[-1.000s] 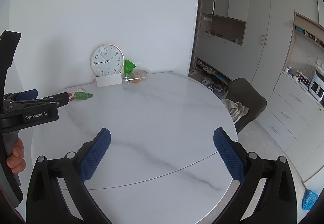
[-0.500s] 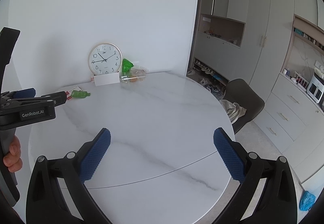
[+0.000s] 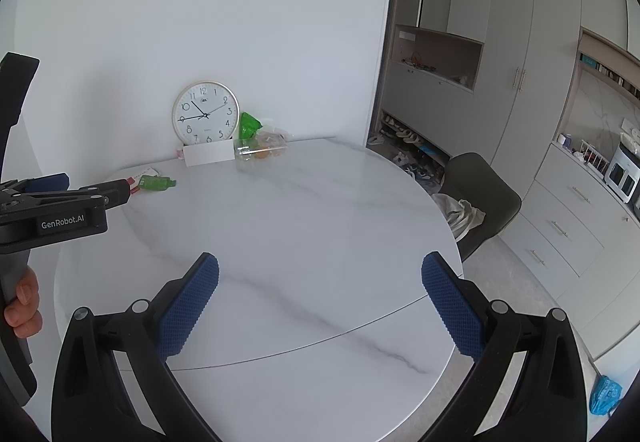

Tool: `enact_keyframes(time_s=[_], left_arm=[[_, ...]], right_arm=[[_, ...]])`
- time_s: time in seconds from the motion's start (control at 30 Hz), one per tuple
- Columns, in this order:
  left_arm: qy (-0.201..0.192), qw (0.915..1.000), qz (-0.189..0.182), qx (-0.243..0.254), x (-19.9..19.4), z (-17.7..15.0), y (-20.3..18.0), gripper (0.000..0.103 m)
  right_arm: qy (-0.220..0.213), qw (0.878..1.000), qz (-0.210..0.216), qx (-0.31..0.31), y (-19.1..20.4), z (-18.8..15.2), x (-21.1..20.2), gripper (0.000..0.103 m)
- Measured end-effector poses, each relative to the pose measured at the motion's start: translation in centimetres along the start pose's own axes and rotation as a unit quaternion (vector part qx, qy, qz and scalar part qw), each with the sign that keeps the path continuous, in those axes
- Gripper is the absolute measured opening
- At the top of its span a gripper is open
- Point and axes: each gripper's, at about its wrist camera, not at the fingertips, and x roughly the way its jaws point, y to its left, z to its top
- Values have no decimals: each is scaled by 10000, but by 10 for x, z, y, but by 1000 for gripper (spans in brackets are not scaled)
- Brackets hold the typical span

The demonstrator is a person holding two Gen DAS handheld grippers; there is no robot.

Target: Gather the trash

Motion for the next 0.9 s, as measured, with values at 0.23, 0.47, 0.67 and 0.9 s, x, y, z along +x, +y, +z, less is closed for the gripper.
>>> enact_keyframes(time_s=[0.23,0.47,0.67,0.9], left_arm=[[5,10000,9,15,2,0,0,95],[-34,10000,-26,85,3,-1,1,95],[-111,9999,61,-5,5,-1,3,95],[55,10000,43,-36,10,0,3,95]], right_arm=[[8,10000,-12,5,0,0,0,101],[59,10000,-19,-23,-1,-4,1,101],[67,10000,-13,-26,-1,-4,2,101],[91,10000,-15,-26,-2,-6,3,101]])
